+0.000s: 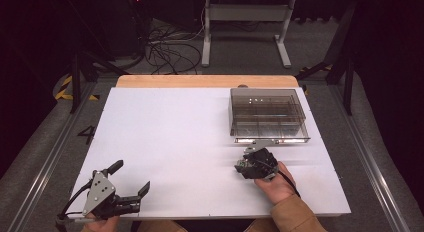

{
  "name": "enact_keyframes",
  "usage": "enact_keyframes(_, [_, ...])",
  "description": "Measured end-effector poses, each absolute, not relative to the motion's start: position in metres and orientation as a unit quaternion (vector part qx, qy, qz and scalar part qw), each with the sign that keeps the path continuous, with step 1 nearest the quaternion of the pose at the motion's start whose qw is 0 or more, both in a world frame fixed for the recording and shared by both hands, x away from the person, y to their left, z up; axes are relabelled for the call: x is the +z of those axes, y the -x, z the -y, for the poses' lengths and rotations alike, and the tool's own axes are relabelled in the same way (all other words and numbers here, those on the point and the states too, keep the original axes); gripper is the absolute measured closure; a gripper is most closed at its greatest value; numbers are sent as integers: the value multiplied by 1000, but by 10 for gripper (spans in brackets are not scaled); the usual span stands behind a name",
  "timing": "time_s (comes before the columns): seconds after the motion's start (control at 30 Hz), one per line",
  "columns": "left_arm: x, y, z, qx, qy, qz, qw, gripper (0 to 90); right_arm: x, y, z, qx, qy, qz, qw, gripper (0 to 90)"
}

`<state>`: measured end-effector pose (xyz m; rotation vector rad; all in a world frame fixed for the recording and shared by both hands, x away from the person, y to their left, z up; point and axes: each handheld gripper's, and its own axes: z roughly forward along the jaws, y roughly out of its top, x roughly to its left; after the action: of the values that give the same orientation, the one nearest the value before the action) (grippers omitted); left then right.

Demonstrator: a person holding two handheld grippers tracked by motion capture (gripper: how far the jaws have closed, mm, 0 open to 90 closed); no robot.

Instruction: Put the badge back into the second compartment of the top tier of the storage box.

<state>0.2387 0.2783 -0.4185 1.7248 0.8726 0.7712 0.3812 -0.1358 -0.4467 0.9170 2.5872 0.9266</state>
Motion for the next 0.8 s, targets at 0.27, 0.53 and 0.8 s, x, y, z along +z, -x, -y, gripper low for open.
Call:
enact_keyframes(0.27, [-418,-239,-278,320,-715,-361,506,10,-447,-380,135,315,-315,-887,124,542])
enact_keyframes(0.53, [-418,-239,-278,319,-715,-361,506,10,-447,-380,134,315,-315,-887,124,551])
enact_keyframes(0.8, [-418,-239,-278,320,-715,-361,506,10,-447,-379,134,313,-314,-887,128,553])
